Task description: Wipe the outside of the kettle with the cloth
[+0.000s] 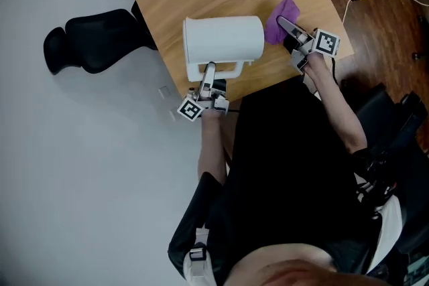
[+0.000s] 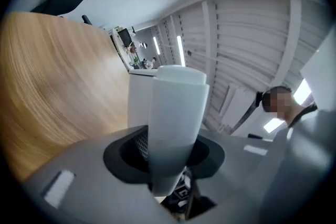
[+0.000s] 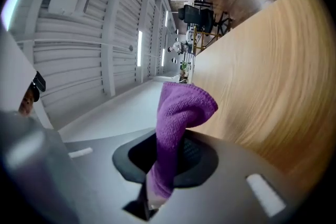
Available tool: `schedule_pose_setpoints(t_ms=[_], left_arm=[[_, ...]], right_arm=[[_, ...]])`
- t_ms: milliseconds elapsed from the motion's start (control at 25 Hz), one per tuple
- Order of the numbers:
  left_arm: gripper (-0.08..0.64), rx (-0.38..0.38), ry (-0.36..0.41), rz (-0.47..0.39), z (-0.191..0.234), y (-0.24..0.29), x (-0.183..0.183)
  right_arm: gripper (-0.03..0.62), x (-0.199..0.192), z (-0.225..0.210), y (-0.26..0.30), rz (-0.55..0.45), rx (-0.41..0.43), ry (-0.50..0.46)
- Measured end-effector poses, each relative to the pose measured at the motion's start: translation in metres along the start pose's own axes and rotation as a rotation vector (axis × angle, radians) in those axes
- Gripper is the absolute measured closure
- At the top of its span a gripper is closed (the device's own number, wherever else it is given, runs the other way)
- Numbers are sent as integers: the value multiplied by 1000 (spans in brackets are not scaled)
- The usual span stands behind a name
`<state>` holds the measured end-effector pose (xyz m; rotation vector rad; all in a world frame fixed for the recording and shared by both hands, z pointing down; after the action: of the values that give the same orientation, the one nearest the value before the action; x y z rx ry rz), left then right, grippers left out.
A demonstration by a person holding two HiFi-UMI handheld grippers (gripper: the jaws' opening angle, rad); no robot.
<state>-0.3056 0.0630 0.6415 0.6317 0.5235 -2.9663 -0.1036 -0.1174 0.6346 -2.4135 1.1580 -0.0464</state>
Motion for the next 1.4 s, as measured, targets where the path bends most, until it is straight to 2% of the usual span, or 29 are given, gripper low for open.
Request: schedule_pose_setpoints(t_ms=[80,160,320,440,560,640,800,920,1040,1120,1200,1280,1320,1400], left_arm=[[499,-83,-56,-74,-23,9,8],[499,-203,-107,-137,-52,7,22],[499,-458,-188,-175,-102,-21,52],[497,-556,-205,-198,-134,-15,50],[497,-586,-204,-182,-178,16,46],[497,-602,-199,-170,-200,29,41],[497,-627,-184,-172,-212,28,41],[499,-644,-206,-193,-207,25,45],[497,-669,-237,-230,-204,22,48],[495,-680,-241,-247,-207,22,48],[494,-686,-242,-254,-209,23,49],[494,-686,-248,-258,-209,23,51],[494,-686,-254,-257,-209,24,49],[494,-686,-267,-249,-207,24,44]], right_arm=[[546,2,15,-2,8,19,18],[546,-13,47,1,29,67,5],[546,-49,131,6,-1,162,-63],[546,-19,207,31,-16,316,-155],[546,23,276,49,-44,399,-209],[546,37,309,46,-41,435,-236],[546,24,349,26,-8,536,-337],[546,7,366,11,31,634,-421],[546,-6,375,-2,107,749,-426],[546,11,375,1,85,736,-387],[546,44,368,17,0,639,-351],[546,62,358,39,-32,542,-374],[546,61,355,47,-19,523,-389],[545,48,359,53,14,551,-364]])
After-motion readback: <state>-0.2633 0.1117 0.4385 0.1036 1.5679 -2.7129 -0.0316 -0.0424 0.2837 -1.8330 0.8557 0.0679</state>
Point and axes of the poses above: the fingertips, and each gripper's own axes: y forward along the fingers, z to its left, x out of its top, the point moved 1 cm from there along -y, backward along the fingers, and after that the axes turned 14 degrees about -z, right-handed, at the moved point
